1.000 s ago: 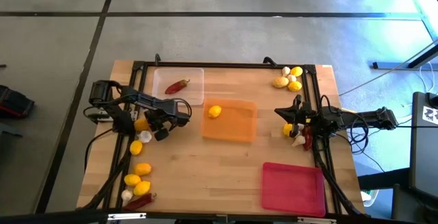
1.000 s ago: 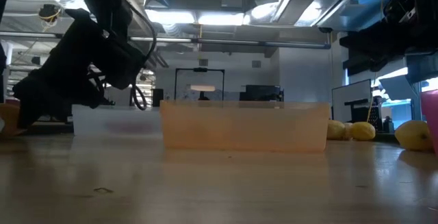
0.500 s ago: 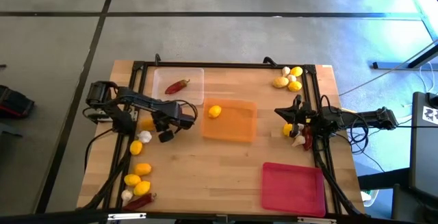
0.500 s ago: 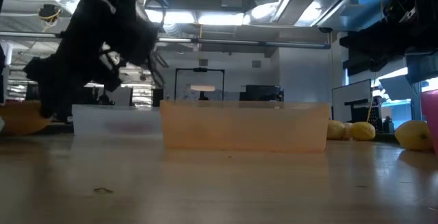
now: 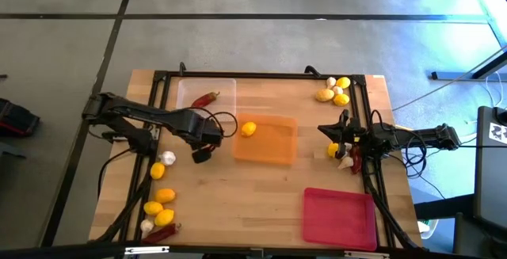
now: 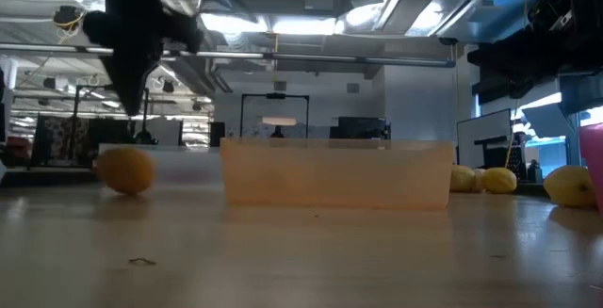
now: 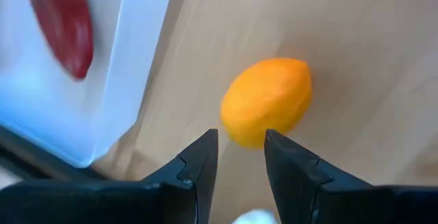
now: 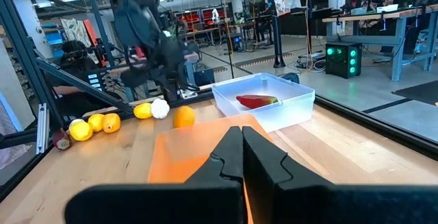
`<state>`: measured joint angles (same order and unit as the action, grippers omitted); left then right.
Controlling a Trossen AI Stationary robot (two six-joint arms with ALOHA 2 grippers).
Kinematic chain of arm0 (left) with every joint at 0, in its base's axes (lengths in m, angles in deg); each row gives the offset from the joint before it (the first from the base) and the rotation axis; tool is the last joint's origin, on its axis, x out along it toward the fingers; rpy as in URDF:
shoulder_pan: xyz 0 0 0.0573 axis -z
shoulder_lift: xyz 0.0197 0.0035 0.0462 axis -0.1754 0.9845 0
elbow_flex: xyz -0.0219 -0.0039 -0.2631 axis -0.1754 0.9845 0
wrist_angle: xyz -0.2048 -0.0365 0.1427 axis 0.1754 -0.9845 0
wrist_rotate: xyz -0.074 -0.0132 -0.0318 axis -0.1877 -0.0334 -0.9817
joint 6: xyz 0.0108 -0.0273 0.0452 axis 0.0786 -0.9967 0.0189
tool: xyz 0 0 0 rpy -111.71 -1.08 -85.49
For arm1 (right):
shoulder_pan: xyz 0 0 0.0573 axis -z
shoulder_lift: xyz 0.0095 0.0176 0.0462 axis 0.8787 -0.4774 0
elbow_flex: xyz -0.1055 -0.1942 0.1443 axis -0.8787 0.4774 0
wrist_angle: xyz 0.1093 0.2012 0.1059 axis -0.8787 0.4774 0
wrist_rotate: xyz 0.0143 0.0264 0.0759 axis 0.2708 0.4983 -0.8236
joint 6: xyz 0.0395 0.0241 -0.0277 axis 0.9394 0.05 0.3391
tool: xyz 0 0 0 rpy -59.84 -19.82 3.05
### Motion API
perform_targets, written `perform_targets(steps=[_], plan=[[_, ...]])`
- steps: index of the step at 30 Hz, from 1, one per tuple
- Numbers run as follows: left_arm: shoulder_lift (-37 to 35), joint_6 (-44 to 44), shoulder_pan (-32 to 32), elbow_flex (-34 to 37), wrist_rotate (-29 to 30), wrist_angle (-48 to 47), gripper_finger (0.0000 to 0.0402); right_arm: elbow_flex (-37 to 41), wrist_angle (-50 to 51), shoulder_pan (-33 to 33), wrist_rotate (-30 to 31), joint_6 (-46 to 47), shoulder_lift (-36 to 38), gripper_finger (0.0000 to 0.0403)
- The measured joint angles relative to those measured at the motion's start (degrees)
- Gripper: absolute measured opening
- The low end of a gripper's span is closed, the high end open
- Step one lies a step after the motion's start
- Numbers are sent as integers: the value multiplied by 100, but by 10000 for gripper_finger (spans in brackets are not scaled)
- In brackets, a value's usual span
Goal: Sort produce into baskets
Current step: Put the lemon into the orange bin
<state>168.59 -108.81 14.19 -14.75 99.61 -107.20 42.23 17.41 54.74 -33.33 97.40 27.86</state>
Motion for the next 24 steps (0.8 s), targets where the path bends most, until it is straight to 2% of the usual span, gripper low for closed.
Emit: perform_targets(steps=[5, 12, 24], plan=[[-256, 0, -1, 0, -1, 277, 117, 0, 10, 0, 0, 0, 0, 5], [-234, 32, 6, 2, -192, 483, 122, 0, 17, 0, 0, 0, 0, 5], [-232, 619, 199, 2, -384, 797, 236, 0, 22, 0, 0, 0, 0, 5]])
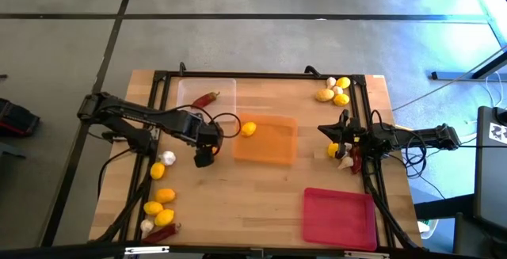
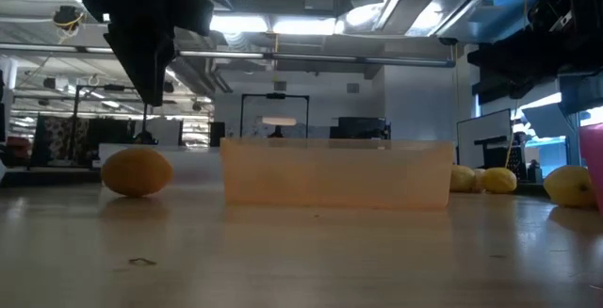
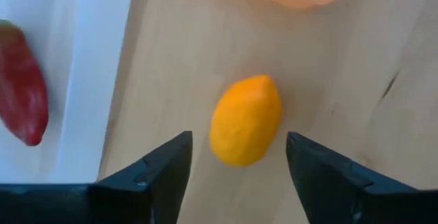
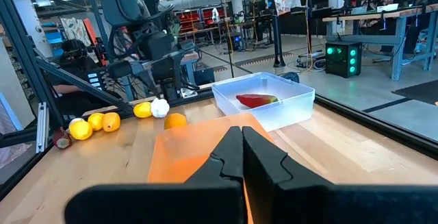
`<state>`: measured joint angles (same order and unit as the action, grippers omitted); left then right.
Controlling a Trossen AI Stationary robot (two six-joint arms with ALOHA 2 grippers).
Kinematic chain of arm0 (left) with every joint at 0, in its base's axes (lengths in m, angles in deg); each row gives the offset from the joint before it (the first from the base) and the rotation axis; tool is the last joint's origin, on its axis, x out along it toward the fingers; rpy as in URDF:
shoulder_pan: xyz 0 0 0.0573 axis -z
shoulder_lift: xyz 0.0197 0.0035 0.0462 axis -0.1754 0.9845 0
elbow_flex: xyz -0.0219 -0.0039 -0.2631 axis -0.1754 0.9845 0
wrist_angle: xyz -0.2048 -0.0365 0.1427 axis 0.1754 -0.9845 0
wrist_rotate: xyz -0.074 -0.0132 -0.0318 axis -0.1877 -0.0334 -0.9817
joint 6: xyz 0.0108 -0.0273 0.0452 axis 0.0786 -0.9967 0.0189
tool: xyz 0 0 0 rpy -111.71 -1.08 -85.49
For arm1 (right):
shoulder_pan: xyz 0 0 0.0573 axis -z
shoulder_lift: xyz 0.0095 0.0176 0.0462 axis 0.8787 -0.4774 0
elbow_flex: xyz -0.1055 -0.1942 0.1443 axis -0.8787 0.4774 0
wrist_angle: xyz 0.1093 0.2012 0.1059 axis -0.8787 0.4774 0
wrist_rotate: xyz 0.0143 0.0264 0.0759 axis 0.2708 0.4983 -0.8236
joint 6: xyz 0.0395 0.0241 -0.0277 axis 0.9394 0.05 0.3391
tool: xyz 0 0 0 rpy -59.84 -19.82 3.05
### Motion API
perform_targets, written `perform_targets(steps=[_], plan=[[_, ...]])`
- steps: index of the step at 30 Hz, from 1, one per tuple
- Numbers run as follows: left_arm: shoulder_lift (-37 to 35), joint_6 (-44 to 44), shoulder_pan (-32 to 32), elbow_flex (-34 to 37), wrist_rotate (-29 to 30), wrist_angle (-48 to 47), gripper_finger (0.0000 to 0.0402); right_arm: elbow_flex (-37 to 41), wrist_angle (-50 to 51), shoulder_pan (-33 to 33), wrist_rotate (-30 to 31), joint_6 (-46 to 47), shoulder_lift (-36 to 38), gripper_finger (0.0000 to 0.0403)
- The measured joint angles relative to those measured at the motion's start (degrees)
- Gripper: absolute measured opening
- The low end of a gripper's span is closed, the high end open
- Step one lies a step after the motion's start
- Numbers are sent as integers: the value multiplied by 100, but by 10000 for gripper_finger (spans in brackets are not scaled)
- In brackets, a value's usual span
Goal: Sort produce into baskets
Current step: Put the lemon into the orange bin
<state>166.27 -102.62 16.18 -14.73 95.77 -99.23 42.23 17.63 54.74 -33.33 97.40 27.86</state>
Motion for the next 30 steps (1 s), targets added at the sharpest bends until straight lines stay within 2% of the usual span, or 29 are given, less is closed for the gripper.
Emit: perform_targets(steps=[6, 12, 17, 23, 30], plan=[[2, 5, 113, 385, -18, 299, 255, 0, 1, 0, 0, 0, 0, 5], [3, 206, 192, 994, -20, 1150, 249, 0, 1, 0, 0, 0, 0, 5], [4, 239, 142, 1396, -19, 1499, 251, 0, -1, 0, 0, 0, 0, 5], [-23, 185, 135, 1941, 16, 2538, 251, 0, -3, 0, 0, -2, 0, 5], [-26, 142, 133, 2161, 55, 2911, 243, 0, -3, 0, 0, 0, 0, 5]])
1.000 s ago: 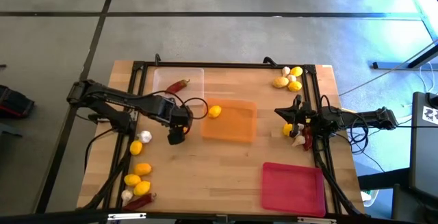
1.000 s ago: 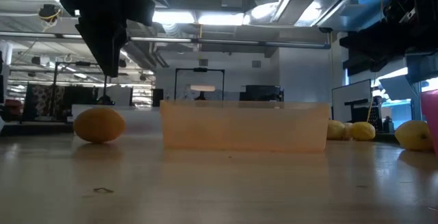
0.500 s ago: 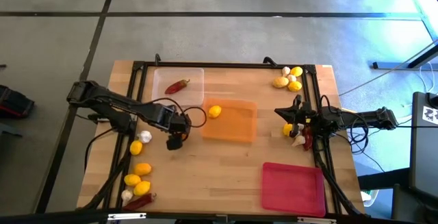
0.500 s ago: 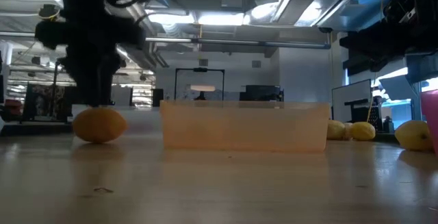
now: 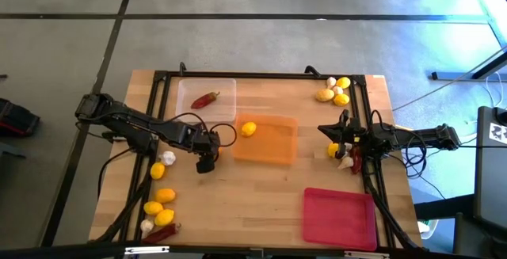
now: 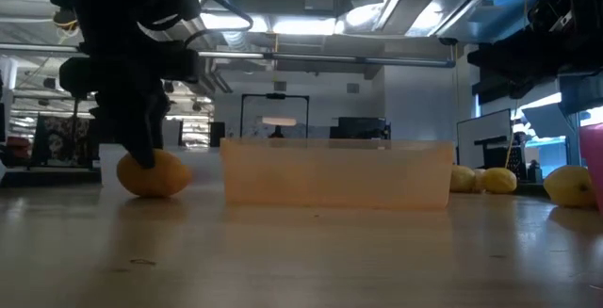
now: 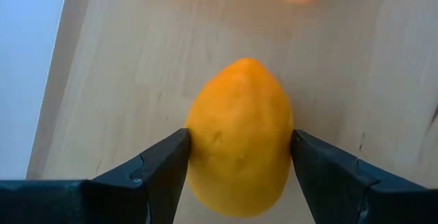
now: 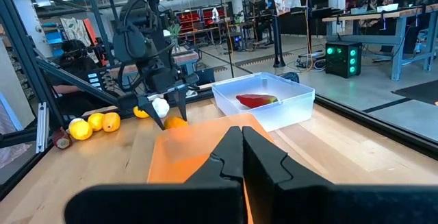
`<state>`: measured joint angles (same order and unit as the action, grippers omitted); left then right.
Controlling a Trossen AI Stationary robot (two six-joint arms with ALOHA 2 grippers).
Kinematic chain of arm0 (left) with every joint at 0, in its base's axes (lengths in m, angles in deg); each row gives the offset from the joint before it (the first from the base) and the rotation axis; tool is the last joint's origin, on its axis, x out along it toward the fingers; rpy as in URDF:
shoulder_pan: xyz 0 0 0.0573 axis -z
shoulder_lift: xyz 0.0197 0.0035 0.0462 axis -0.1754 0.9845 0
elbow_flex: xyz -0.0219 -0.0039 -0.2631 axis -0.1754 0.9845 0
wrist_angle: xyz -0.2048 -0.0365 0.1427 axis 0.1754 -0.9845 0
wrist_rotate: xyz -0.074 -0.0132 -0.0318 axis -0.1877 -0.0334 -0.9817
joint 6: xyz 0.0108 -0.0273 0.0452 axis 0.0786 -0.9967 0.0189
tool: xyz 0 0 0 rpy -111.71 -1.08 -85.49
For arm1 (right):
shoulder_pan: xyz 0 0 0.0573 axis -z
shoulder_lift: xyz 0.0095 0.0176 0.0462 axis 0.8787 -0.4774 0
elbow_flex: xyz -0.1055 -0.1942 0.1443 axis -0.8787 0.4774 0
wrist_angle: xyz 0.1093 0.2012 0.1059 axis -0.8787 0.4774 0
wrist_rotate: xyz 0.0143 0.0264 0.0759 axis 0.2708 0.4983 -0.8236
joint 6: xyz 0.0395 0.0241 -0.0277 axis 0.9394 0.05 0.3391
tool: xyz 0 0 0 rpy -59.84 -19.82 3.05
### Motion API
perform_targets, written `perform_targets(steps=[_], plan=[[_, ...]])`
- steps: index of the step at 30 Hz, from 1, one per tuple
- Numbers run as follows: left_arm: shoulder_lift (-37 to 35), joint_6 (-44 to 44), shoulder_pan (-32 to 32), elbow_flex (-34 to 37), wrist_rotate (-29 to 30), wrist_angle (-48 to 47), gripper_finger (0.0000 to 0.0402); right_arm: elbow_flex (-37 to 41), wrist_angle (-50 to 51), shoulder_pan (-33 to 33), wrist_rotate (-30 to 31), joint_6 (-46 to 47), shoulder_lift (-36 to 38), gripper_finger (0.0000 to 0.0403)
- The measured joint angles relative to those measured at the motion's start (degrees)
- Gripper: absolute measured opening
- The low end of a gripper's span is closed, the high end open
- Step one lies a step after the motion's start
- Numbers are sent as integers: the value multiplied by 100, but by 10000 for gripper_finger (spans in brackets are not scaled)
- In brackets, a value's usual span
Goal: Sort produce into baskets
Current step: Put the lemon into the orange bin
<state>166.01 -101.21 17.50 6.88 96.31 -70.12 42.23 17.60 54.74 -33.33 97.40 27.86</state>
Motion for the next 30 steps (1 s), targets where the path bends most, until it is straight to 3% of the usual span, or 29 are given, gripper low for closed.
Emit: perform_targets(steps=[9, 16, 24, 30], plan=[[-10, 66, 4, 2, 52, -11, 173, 0, 2, 0, 0, -2, 0, 5], [20, 53, 17, -302, 46, -363, 166, 0, 2, -1, 0, -1, 0, 5], [20, 199, 17, -1136, 18, -1219, 164, 0, 2, 0, 0, -1, 0, 5], [13, 320, 17, -1632, 145, -1306, 164, 0, 0, 0, 0, 0, 0, 5]])
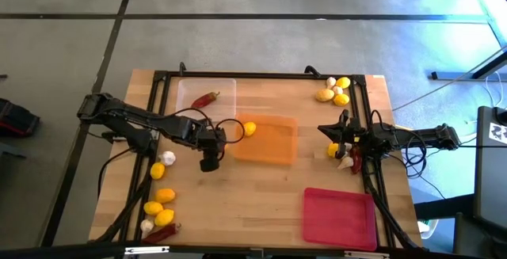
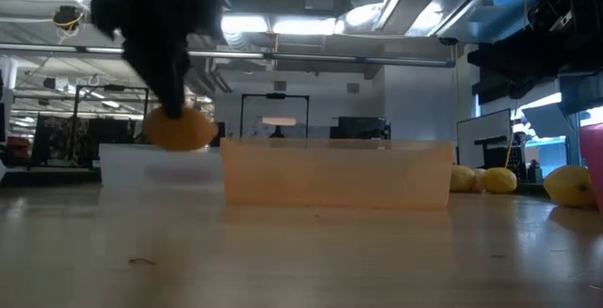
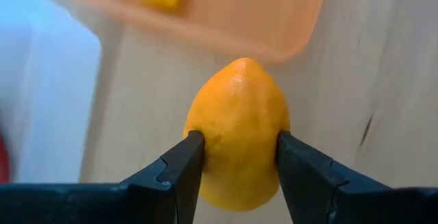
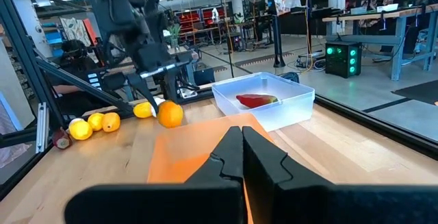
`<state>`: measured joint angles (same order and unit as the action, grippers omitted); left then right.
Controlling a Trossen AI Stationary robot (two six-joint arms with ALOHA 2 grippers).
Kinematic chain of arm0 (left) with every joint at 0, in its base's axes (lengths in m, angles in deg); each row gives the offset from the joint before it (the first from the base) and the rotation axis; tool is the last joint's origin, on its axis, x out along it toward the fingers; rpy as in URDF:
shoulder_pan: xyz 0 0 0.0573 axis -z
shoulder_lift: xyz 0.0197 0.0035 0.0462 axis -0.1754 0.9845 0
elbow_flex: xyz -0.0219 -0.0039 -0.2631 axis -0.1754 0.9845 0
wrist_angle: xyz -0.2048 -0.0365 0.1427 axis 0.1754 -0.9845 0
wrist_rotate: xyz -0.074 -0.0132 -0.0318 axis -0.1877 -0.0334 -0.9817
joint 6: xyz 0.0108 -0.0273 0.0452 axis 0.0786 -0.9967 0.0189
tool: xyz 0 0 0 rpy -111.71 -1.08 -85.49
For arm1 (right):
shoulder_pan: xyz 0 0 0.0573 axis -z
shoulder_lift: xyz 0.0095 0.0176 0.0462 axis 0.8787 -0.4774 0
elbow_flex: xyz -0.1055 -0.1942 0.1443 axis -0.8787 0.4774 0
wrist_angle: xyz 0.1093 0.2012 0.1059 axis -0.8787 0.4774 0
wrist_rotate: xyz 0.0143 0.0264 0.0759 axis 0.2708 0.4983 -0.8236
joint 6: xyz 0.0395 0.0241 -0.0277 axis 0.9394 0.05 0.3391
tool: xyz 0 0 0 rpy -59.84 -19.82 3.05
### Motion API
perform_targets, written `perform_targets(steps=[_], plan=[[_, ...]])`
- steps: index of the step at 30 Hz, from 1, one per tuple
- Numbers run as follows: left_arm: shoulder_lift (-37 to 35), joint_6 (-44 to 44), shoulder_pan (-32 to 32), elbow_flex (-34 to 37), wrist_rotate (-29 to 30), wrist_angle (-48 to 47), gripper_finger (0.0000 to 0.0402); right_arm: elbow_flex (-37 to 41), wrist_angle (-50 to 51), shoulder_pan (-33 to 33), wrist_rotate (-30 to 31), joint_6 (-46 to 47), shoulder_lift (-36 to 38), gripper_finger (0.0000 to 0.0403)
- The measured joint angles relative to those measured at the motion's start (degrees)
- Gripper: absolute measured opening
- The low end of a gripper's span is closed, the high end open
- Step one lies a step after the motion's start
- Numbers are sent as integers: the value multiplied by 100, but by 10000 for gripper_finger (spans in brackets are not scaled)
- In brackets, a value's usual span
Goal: Sort produce into baskets
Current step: Put the lemon into the orange bin
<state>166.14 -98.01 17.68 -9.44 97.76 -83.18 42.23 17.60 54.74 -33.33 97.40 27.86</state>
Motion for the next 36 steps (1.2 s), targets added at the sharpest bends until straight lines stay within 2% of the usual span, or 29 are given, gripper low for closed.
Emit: perform_targets(steps=[5, 15, 19, 36], plan=[[-7, 58, -2, -270, 326, 338, 164, 0, 0, 0, 0, 0, 0, 5], [108, 1158, -167, -239, 406, 2529, 164, 0, 2, 0, 0, 0, 0, 5], [287, 1331, -272, -150, 399, 2978, 164, 0, 13, 0, -1, -1, -1, 5], [1404, 1407, -612, -40, 395, 2993, 164, 0, 6, 0, 0, 4, -13, 5]])
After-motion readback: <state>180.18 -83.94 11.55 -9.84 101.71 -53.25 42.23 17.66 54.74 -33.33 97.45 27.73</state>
